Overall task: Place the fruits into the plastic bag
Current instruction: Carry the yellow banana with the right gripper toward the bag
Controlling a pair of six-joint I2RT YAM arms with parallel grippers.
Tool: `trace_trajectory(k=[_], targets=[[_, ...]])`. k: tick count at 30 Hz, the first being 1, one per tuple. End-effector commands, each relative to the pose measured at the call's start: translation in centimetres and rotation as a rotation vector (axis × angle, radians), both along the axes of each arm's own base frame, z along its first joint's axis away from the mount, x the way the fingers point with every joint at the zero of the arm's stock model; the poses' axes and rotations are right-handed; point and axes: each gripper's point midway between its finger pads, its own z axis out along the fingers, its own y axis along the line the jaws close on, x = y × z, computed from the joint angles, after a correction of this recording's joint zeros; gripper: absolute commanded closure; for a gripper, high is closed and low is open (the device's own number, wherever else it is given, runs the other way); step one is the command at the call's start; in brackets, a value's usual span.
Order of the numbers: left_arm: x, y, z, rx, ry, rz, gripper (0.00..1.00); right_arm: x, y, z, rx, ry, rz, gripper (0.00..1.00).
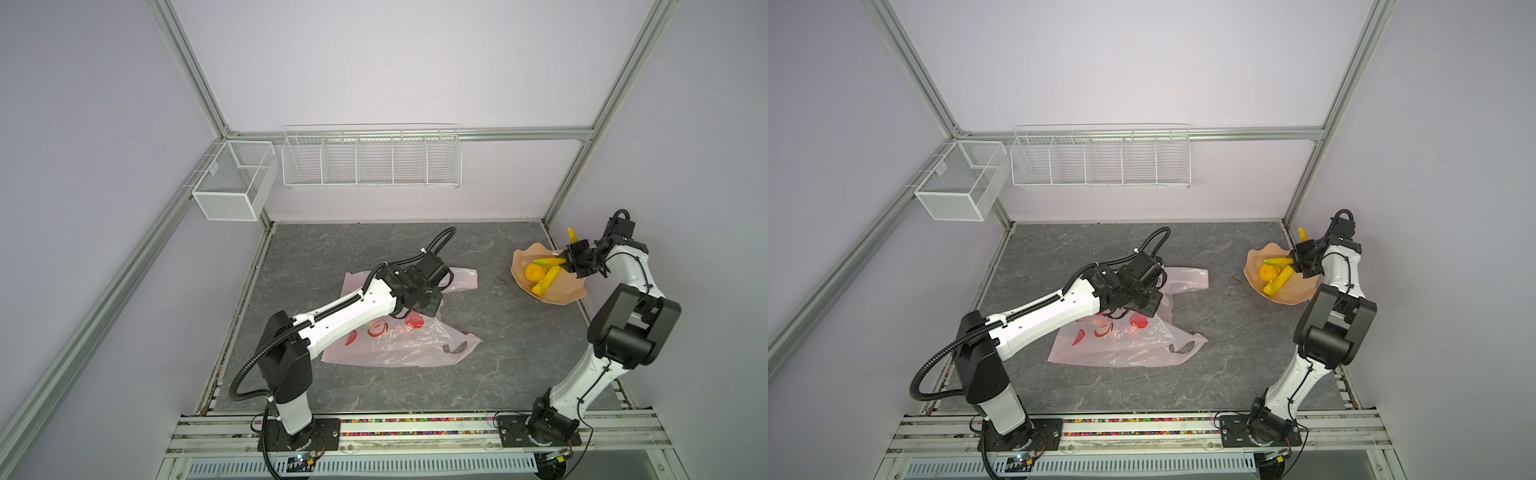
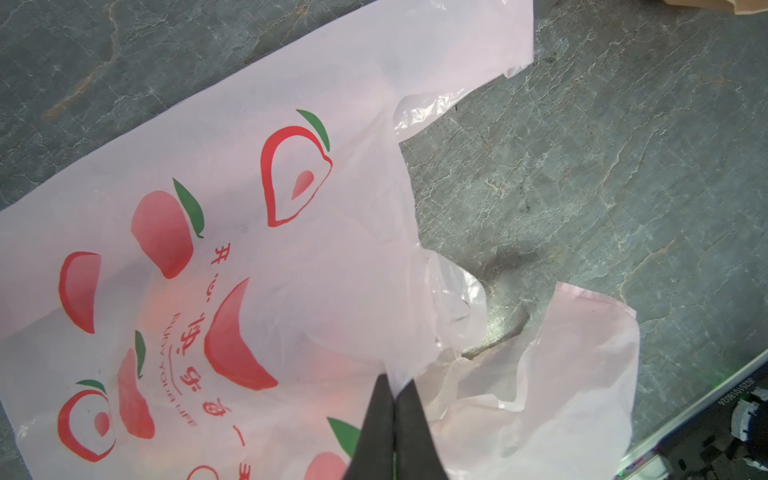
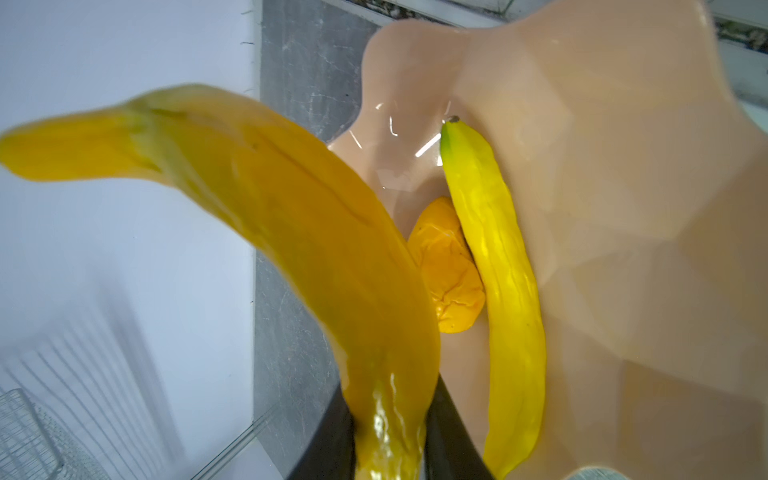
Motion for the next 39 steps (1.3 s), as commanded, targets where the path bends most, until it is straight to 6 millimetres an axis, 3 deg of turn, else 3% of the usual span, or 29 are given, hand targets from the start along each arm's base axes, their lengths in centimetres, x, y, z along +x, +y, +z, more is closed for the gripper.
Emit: trace_trajectory(k=[1, 11, 19, 24, 32, 39], targets=[[0.3, -0.2, 0.4, 0.011, -0.015, -0.007, 1.00, 0.5, 1.0, 1.6, 0.031, -0.088, 0.022, 0.80], [0.4, -0.4, 0.7, 0.011, -0.022, -0.011, 1.00, -0.8, 3.7, 3.8, 0.072, -0.228, 0.109, 0.81], [0.5, -0.4, 0.9, 0.013, -0.026, -0.019, 1.00, -4.0, 7.5, 6.1, 0.088, -0.341, 0.253, 0.82], [0.6, -0.5, 1.1, 0.013, -0.029, -0.024, 1.00, -6.5, 9.9, 6.3, 0.100, -0.373, 0.331, 0.82], [0.6, -0.6, 1.3, 0.014, -0.030, -0.027, 1.00, -10.7, 14.7, 4.0, 0.114, -0.324, 0.450, 0.83], [0.6, -0.6, 1.2, 0.019, -0.027, -0.031, 1.00, -13.7, 19.4, 0.3, 0.093, -0.225, 0.615, 0.82]])
